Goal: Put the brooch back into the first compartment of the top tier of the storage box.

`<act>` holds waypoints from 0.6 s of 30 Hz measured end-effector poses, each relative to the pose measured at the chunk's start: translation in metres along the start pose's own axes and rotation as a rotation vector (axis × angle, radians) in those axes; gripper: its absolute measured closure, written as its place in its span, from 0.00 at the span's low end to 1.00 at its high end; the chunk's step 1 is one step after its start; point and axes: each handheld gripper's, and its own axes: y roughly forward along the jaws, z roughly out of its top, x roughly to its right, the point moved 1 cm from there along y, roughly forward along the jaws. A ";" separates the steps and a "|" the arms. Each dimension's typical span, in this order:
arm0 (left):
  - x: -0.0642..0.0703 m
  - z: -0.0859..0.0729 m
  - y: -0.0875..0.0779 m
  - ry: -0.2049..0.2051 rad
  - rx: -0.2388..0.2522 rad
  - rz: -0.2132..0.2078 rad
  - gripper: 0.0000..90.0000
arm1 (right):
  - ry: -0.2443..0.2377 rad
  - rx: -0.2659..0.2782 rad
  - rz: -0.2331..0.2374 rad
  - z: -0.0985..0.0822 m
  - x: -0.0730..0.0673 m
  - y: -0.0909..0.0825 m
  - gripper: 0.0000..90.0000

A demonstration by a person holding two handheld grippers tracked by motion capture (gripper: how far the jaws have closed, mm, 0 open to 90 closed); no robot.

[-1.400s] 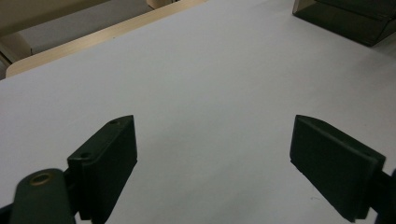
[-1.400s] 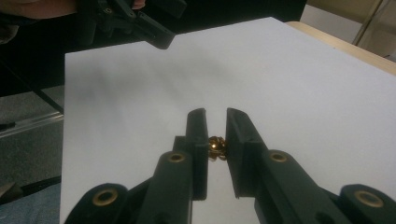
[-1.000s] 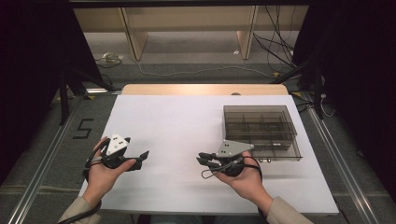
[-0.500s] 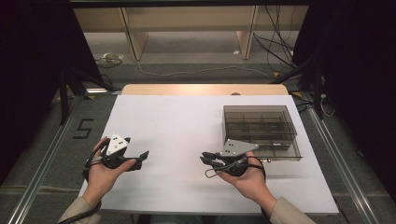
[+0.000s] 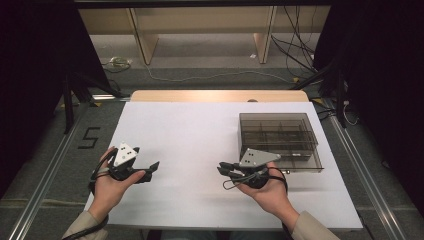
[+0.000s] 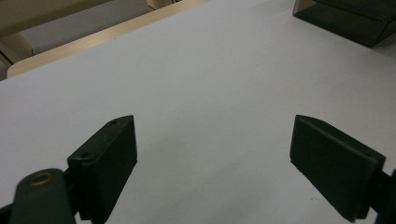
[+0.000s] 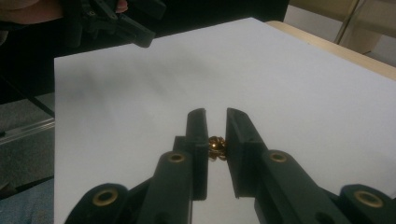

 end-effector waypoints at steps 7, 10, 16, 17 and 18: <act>0.000 0.000 0.000 0.000 -0.001 0.001 0.16 | 0.004 -0.001 -0.003 -0.001 0.001 -0.003 0.89; 0.000 0.000 0.000 0.000 0.000 0.000 0.16 | 0.009 -0.001 -0.004 -0.001 0.001 -0.004 0.89; 0.000 0.000 0.000 0.000 0.000 0.001 0.16 | 0.013 0.005 -0.008 -0.002 0.002 -0.007 0.89; 0.000 0.000 0.000 0.000 0.001 0.001 0.16 | 0.009 0.004 -0.009 -0.002 0.002 -0.008 0.89; 0.000 0.000 0.000 0.000 0.000 0.001 0.16 | 0.010 0.004 -0.011 -0.002 0.003 -0.008 0.89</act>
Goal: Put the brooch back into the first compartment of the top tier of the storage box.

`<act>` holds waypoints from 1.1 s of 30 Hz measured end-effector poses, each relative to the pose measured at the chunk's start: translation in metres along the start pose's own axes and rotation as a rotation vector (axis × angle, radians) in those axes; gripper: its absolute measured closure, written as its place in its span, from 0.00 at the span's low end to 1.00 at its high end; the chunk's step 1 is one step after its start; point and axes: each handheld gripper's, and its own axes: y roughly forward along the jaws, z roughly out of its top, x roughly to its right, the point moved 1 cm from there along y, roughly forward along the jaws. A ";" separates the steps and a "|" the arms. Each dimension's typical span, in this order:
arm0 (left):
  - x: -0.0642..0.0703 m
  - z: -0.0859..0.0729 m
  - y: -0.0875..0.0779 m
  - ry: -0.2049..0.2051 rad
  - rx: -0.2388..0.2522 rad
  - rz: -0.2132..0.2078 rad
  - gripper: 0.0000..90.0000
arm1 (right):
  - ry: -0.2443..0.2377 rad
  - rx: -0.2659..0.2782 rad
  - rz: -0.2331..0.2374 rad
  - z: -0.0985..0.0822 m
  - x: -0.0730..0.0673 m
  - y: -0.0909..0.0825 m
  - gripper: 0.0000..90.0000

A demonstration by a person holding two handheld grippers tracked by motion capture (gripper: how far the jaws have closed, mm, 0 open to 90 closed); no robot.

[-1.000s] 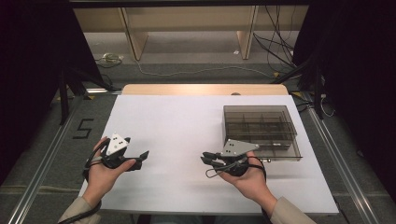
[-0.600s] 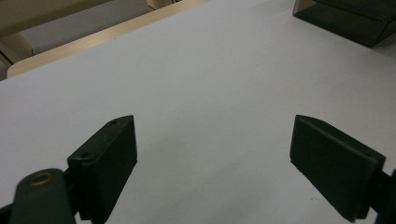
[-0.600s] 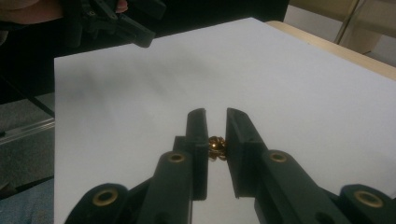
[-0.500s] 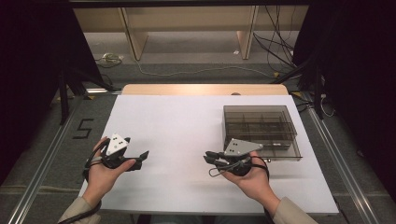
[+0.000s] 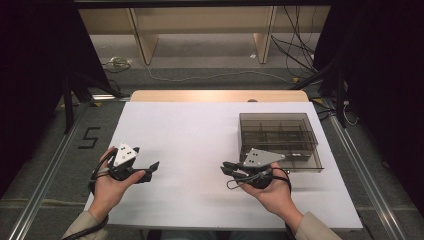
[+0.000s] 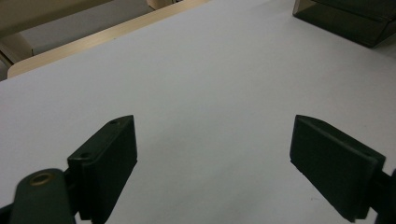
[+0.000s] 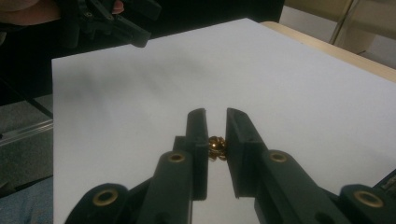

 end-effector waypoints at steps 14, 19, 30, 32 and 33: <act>0.000 0.000 0.000 -0.001 0.000 0.000 0.16 | 0.010 0.002 -0.013 -0.002 0.002 -0.005 0.90; 0.000 0.000 0.000 -0.001 0.001 0.001 0.16 | 0.014 0.005 -0.018 -0.002 0.004 -0.008 0.89; 0.000 0.000 0.000 -0.001 0.002 0.001 0.16 | 0.012 0.011 -0.033 -0.003 0.008 -0.015 0.89; 0.000 0.000 0.000 -0.001 0.001 0.001 0.16 | 0.016 0.014 -0.037 -0.004 0.009 -0.015 0.90; 0.000 0.000 0.000 -0.001 0.001 0.001 0.16 | 0.017 0.011 -0.037 -0.004 0.009 -0.016 0.89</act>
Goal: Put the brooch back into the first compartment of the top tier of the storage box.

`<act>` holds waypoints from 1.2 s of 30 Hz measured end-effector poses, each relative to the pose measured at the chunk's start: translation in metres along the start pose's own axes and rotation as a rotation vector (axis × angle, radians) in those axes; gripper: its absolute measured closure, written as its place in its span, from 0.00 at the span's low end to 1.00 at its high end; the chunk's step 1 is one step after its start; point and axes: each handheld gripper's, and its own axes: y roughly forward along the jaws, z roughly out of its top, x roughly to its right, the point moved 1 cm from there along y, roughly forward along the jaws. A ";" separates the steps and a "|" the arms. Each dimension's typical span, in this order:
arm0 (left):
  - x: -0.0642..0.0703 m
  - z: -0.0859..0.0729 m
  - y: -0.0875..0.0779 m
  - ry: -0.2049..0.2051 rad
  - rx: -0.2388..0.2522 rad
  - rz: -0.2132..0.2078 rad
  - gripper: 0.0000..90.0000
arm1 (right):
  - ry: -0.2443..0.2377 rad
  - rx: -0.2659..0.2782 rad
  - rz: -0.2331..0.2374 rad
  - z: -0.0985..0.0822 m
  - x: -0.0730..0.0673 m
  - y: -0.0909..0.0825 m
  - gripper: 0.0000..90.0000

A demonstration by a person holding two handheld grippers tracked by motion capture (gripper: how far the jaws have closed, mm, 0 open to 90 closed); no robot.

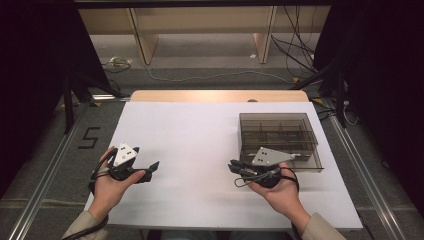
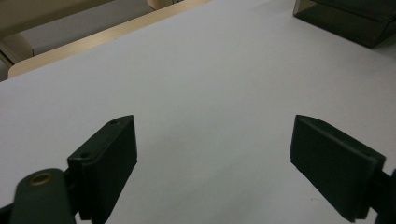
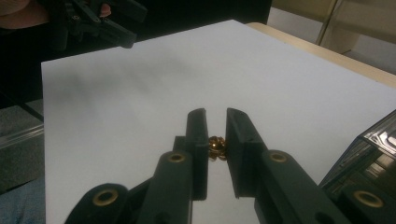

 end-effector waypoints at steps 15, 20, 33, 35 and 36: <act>0.000 0.000 0.000 -0.003 0.003 0.002 0.16 | 0.004 0.001 -0.011 -0.002 0.003 -0.005 0.90; 0.000 0.000 0.000 -0.004 0.003 0.002 0.16 | 0.007 0.006 -0.018 -0.002 0.005 -0.007 0.90; 0.000 0.000 0.000 -0.004 0.003 0.002 0.16 | 0.017 0.017 -0.032 -0.002 0.008 -0.013 0.90; 0.000 0.000 0.000 -0.003 0.003 0.002 0.16 | 0.017 0.018 -0.035 -0.002 0.010 -0.015 0.90; 0.000 0.000 0.000 -0.004 0.002 0.002 0.16 | 0.018 0.022 -0.036 -0.002 0.010 -0.015 0.90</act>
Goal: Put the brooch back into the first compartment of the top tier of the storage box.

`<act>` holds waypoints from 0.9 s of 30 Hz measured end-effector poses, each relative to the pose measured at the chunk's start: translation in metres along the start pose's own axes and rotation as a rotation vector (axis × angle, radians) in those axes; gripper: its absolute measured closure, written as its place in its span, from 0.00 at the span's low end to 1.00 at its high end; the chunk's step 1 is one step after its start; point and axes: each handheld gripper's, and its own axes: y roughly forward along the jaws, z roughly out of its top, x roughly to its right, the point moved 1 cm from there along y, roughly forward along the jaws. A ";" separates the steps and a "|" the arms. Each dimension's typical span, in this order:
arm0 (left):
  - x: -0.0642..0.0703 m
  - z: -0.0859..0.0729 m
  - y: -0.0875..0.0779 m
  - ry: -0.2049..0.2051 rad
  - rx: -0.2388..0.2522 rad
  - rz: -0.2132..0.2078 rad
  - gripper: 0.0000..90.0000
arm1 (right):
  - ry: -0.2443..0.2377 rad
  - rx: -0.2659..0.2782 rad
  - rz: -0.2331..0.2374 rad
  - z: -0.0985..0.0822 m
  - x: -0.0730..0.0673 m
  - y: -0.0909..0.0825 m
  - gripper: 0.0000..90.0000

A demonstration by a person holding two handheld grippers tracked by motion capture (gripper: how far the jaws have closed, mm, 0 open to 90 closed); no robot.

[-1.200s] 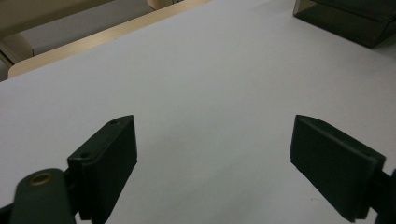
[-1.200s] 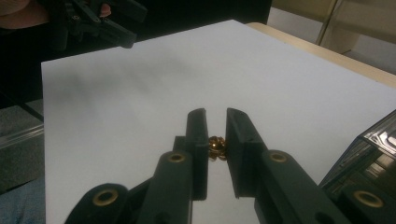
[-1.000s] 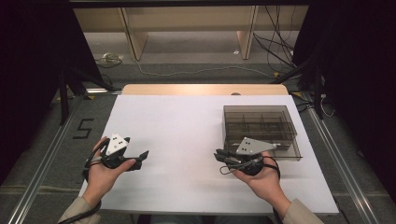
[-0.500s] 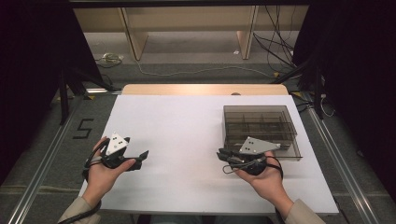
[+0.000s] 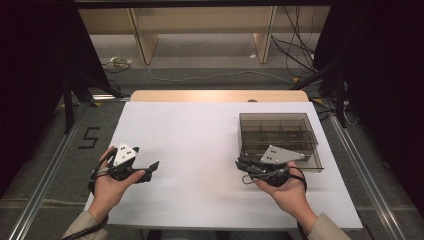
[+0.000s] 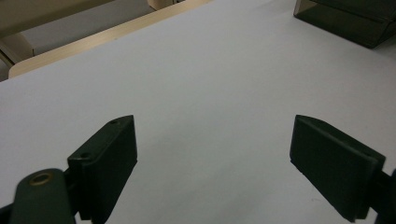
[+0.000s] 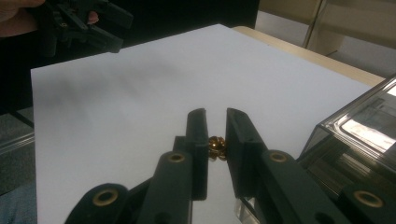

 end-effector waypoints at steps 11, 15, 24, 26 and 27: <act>0.000 0.000 0.000 0.000 0.000 0.001 0.16 | 0.010 0.004 -0.013 -0.001 0.004 -0.006 0.90; 0.000 0.000 0.000 0.000 0.001 0.000 0.16 | 0.013 0.009 -0.017 -0.001 0.005 -0.007 0.90; 0.000 0.000 0.000 -0.001 0.002 0.001 0.16 | 0.020 0.014 -0.034 -0.002 0.009 -0.012 0.90; 0.000 0.000 0.000 -0.001 0.001 0.001 0.16 | 0.026 0.017 -0.035 -0.002 0.011 -0.013 0.90; 0.000 0.000 0.000 -0.001 0.002 0.001 0.16 | 0.025 0.019 -0.037 -0.002 0.011 -0.014 0.90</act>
